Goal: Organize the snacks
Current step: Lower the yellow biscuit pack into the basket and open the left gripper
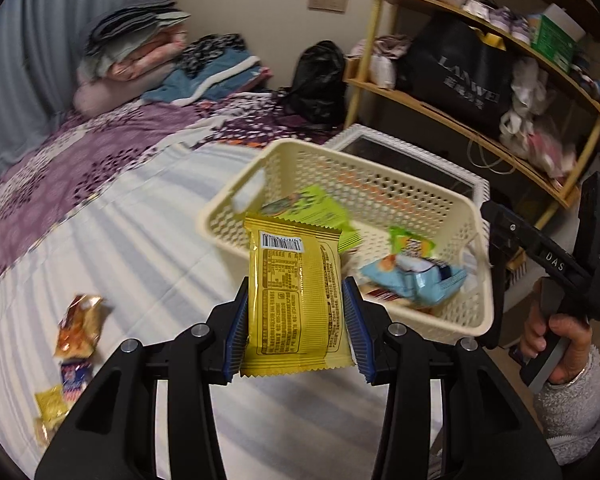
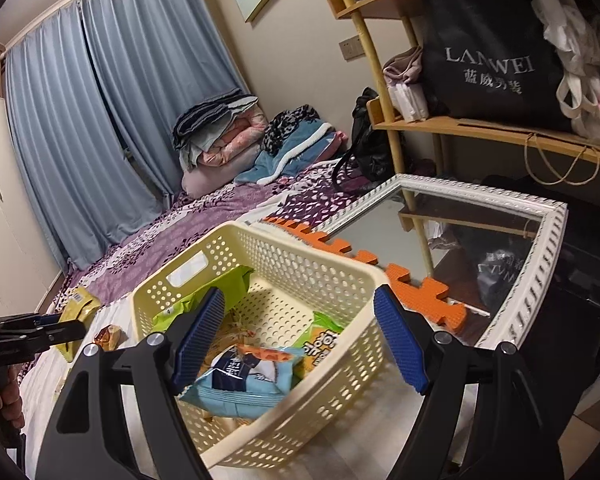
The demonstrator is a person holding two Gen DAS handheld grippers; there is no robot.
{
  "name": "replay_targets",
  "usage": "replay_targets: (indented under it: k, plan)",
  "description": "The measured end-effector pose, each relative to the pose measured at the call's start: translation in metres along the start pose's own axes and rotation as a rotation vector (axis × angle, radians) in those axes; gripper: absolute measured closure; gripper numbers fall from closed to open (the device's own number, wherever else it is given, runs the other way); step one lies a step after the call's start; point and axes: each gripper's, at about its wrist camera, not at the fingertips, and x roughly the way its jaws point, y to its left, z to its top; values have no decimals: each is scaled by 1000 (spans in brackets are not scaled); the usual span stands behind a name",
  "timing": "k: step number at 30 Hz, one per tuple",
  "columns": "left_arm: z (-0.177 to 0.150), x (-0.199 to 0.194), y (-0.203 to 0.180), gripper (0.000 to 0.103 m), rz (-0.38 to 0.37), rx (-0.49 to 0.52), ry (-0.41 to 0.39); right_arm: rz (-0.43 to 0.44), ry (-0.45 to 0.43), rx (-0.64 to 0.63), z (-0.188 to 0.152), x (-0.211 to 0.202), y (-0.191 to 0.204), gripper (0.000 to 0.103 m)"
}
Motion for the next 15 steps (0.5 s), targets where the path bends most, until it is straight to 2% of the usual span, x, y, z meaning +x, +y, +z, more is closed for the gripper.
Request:
replay_targets:
  k: [9, 15]
  plan:
    - [25, 41, -64, 59, -123, 130, 13, -19, -16, 9, 1, -16, -12, 26]
    - [32, 61, -87, 59, -173, 159, 6, -26, -24, 16, 0, -22, -15, 26]
